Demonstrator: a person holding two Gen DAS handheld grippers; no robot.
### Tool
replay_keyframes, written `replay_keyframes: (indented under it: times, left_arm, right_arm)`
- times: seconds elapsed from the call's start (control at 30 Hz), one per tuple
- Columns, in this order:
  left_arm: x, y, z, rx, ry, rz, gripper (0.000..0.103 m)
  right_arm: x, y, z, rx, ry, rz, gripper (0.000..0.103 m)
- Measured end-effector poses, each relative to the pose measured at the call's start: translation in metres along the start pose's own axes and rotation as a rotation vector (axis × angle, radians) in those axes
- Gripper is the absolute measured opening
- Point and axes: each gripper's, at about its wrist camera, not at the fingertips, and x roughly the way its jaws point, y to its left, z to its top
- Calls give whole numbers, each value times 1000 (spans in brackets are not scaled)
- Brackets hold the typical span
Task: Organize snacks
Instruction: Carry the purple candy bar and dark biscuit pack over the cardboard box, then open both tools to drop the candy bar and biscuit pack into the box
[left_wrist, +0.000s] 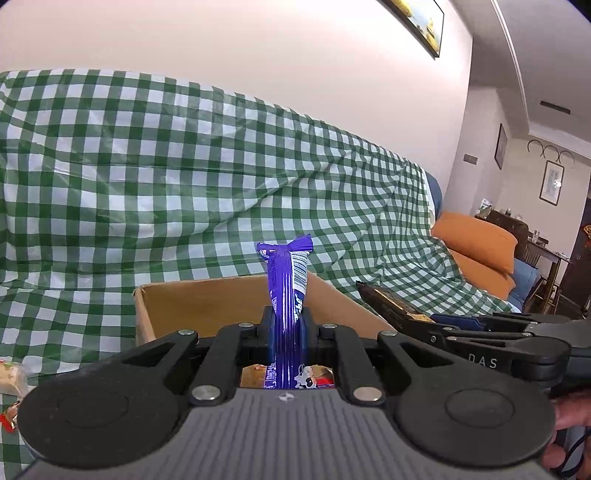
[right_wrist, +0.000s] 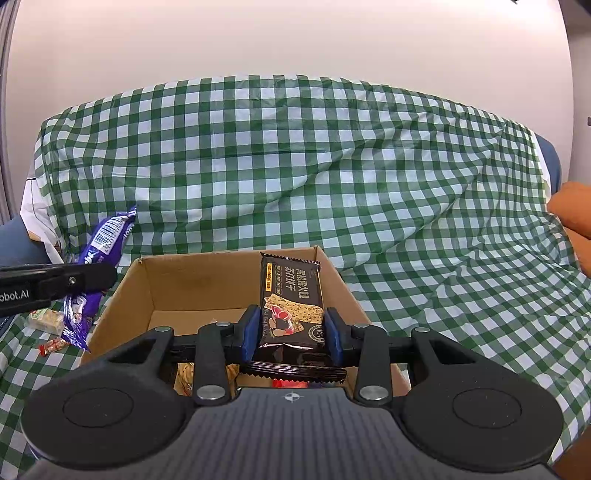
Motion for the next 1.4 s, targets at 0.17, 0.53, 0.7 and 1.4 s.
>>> replay_keyframes:
  times: [0.17,0.53,0.7,1.4]
  left_arm:
    - [2,-4,-1,9,1,-13,13]
    - [1,-4,1,12,-10,-28,13]
    - [0,-4,1,12,-12,-27,12]
    - [-2,7,0,-8,30,19,22]
  right_arm:
    - [-2,1,-1,0,-4,-4,39]
    - [-1,4,0,-19,-9,-7,39]
    - [-1,5,0,-31,-10,-5,39]
    - [7,11,-2,-30,28,-10,59]
